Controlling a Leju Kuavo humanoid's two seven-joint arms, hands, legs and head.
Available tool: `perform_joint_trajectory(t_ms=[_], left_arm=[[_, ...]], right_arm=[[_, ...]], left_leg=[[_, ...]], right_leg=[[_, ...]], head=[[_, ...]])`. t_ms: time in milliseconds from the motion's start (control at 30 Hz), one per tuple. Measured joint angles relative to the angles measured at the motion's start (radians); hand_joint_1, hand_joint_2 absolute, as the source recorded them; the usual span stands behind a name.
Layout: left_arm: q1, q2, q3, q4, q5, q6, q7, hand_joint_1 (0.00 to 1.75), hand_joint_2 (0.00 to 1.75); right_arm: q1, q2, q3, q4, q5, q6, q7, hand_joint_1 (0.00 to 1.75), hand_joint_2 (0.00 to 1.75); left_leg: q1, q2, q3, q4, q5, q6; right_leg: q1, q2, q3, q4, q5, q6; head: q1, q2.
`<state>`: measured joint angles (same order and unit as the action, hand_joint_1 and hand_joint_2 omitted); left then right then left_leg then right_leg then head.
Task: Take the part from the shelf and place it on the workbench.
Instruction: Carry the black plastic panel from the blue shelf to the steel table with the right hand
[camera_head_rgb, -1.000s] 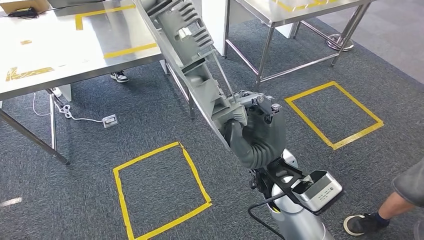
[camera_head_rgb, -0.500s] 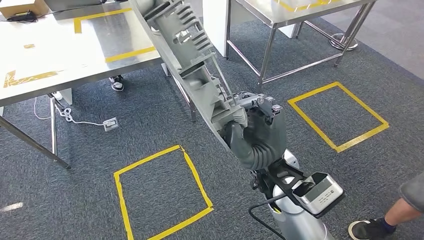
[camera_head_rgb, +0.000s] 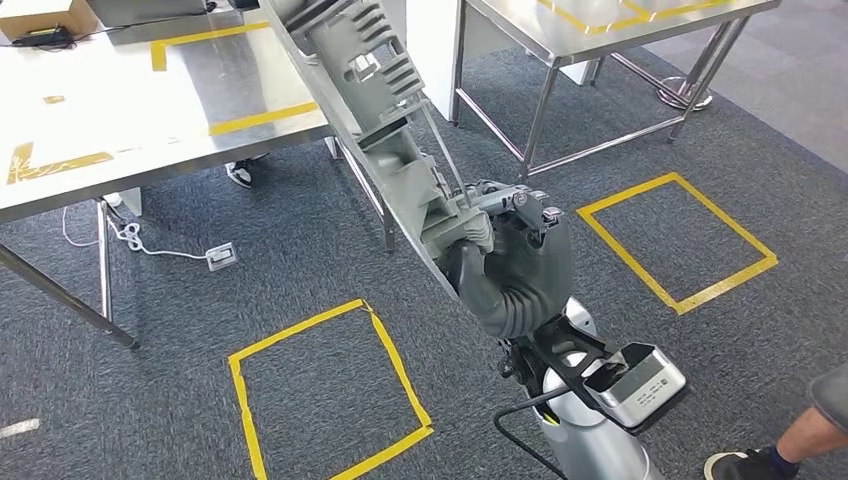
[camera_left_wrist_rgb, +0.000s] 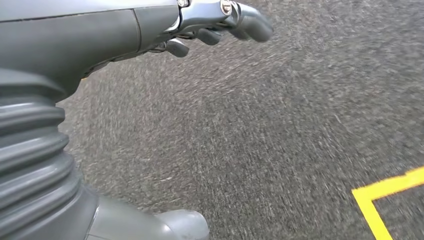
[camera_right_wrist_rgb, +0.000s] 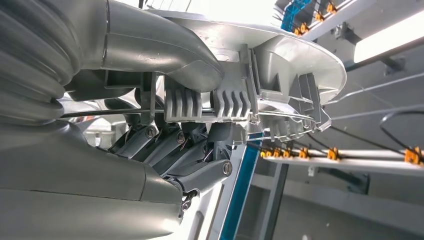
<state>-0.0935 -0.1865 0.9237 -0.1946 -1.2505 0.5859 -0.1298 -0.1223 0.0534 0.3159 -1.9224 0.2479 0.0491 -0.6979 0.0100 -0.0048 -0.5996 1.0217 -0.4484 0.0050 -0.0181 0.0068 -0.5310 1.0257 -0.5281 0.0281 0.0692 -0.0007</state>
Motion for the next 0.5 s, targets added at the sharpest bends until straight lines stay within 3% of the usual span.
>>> perform_joint_trajectory(t_ms=[67,133,167,200,233,300,333,367,433,500], left_arm=[[-0.001,0.001,0.001,-0.001,0.002,0.0,-0.001,0.0,1.75],[-0.001,0.001,0.002,-0.001,0.003,0.0,-0.002,0.0,1.75],[-0.001,0.001,0.003,-0.001,0.003,0.0,-0.002,0.0,1.75],[-0.001,0.001,0.005,-0.001,0.004,0.0,-0.002,0.0,1.75],[-0.001,0.002,0.007,-0.001,0.004,0.0,-0.002,0.0,1.75],[-0.002,0.001,0.008,-0.001,0.005,0.0,-0.002,0.0,1.75],[-0.002,0.0,0.008,-0.001,0.005,0.0,-0.002,0.0,1.75],[-0.003,0.0,0.008,-0.001,0.005,0.0,-0.002,0.0,1.75],[-0.003,-0.001,0.008,-0.001,0.006,0.0,-0.002,0.0,1.75],[-0.004,-0.001,0.009,-0.002,0.006,0.0,-0.001,0.0,1.75]], right_arm=[[0.0,0.0,0.0,0.0,-0.001,-0.001,0.0,1.66,1.75],[0.0,0.0,0.0,0.0,-0.002,-0.001,0.0,1.66,1.75],[0.0,0.0,0.0,0.001,-0.002,-0.001,0.0,1.66,1.75],[0.0,0.0,0.0,0.001,-0.002,-0.001,0.0,1.66,1.75],[0.0,0.0,0.0,0.002,-0.003,-0.002,0.0,1.66,1.75],[0.0,0.0,0.0,0.002,-0.003,-0.002,0.0,1.66,1.75],[-0.001,0.0,0.0,0.002,-0.003,-0.003,0.0,1.66,1.75],[-0.001,0.0,0.0,0.002,-0.003,-0.004,0.0,1.66,1.75],[-0.002,0.0,0.0,0.002,-0.003,-0.008,0.0,1.66,1.75],[-0.001,0.0,0.0,0.001,-0.004,-0.013,0.0,1.66,1.75]], left_leg=[[0.002,0.0,0.007,-0.003,-0.004,0.012],[-0.001,0.0,0.011,-0.002,-0.011,0.018],[-0.002,0.0,0.015,-0.002,-0.016,0.02],[-0.004,-0.001,0.021,-0.001,-0.02,0.02],[-0.005,-0.001,0.028,-0.001,-0.026,0.019],[-0.007,-0.003,0.045,-0.001,-0.038,0.015],[-0.009,-0.003,0.051,0.0,-0.044,0.01],[-0.01,-0.003,0.054,-0.001,-0.05,0.005],[-0.01,-0.002,0.058,-0.004,-0.057,-0.006],[-0.009,0.0,0.06,0.004,-0.067,-0.017]], right_leg=[[-0.001,-0.002,-0.046,0.093,-0.044,0.008],[0.0,-0.003,-0.134,0.237,-0.094,0.01],[0.001,-0.003,-0.168,0.281,-0.097,0.009],[0.001,-0.003,-0.183,0.287,-0.079,0.006],[0.002,-0.003,-0.176,0.25,-0.04,0.002],[0.008,-0.004,-0.12,0.107,0.047,-0.012],[0.012,-0.005,-0.095,0.048,0.071,-0.019],[0.017,-0.006,-0.079,0.011,0.08,-0.025],[0.021,-0.005,-0.073,-0.004,0.075,-0.034],[0.014,-0.004,-0.06,-0.014,0.074,-0.043]], head=[[0.005,0.0],[0.008,0.0],[0.008,0.0],[0.008,0.0],[0.008,0.0],[0.008,0.0],[0.007,0.0],[0.007,0.0],[0.006,0.0],[0.005,0.0]])
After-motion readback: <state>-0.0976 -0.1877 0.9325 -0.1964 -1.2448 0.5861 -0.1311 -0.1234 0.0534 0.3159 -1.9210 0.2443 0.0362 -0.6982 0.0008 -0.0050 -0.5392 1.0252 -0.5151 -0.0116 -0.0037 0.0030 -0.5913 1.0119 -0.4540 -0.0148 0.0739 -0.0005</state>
